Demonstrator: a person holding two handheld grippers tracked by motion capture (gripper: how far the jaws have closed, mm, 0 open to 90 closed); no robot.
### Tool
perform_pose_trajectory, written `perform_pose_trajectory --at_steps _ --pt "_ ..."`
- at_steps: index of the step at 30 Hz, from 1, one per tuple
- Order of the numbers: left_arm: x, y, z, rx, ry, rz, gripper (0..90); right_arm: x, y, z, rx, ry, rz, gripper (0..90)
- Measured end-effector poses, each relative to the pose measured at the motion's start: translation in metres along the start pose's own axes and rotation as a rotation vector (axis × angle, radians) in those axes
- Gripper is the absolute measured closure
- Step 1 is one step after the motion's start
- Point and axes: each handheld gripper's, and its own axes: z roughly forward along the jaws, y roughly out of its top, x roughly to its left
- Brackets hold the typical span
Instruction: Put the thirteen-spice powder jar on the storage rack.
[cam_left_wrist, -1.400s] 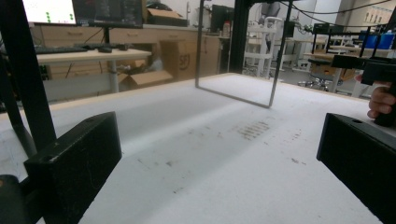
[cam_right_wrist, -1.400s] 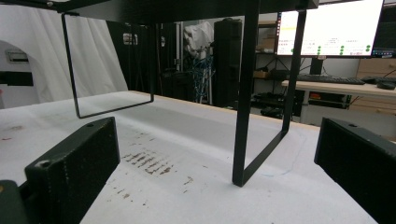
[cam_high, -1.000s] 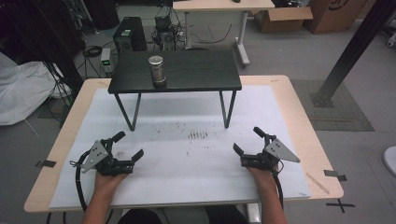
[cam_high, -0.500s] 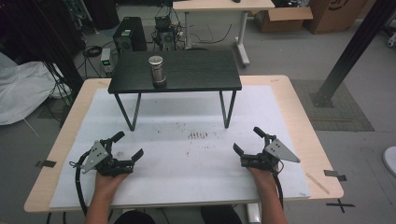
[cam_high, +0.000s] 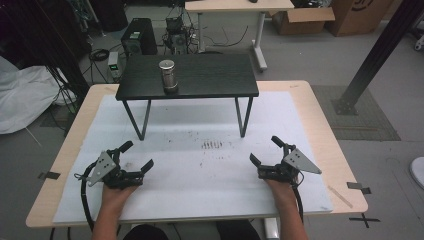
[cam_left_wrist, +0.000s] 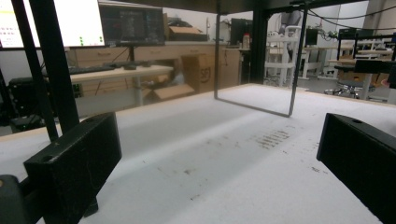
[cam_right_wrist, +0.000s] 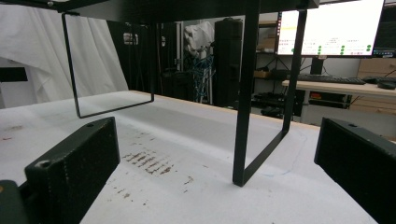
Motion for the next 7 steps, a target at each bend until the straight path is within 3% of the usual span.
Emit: perform_pose_trajectory --at_steps 7 --pt "0.0003 0.0001 0.0002 0.003 0.000 -0.003 0.2 0.0001 0.0001 0.0005 0.005 0.000 -0.004 0.0"
